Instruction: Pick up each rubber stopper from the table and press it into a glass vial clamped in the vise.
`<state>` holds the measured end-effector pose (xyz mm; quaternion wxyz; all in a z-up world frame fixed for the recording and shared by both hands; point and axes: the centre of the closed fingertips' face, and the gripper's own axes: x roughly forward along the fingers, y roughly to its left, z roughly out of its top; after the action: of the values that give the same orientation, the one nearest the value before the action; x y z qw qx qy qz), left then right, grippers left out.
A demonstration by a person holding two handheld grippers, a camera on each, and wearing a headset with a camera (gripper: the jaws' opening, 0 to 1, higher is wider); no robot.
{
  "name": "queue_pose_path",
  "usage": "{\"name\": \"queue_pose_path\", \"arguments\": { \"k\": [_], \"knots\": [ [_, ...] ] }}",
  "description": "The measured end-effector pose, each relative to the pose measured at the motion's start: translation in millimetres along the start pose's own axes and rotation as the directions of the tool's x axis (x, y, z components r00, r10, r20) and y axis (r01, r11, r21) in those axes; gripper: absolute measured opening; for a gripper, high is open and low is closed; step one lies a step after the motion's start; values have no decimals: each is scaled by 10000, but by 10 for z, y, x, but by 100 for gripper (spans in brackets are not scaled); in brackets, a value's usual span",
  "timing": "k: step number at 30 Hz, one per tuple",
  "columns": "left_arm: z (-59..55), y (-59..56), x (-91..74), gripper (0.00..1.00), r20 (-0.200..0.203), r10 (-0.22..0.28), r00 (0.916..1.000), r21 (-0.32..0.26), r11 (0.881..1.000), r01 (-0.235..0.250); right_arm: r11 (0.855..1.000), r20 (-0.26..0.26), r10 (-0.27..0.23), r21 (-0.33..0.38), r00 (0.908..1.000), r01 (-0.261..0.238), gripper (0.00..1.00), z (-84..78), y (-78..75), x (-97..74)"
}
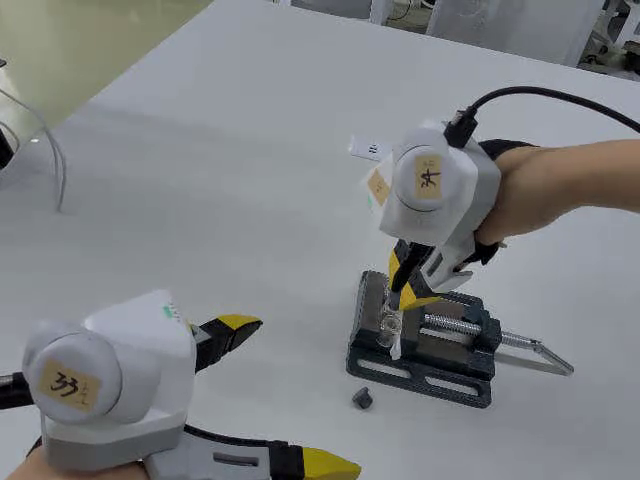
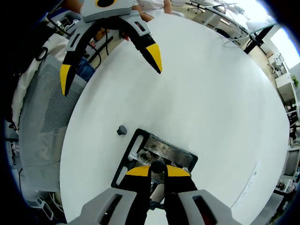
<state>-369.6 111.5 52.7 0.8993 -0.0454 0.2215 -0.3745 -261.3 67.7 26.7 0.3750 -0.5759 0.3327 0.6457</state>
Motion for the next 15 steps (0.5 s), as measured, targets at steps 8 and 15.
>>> {"name": "queue_pose_path", "arguments": {
  "k": [8, 15],
  "knots": [
    [-1, -4, 22, 97, 51, -49, 10000, -28, 10000, 49, 9943, 247, -241, 1042, 9994, 214, 4, -2, 10, 8],
    [18, -7, 24, 97, 140, -20, 9999, -60, 10000, 21, 9798, 760, -766, 1907, 9942, 609, 4, -13, 23, 7]
  ]
}}
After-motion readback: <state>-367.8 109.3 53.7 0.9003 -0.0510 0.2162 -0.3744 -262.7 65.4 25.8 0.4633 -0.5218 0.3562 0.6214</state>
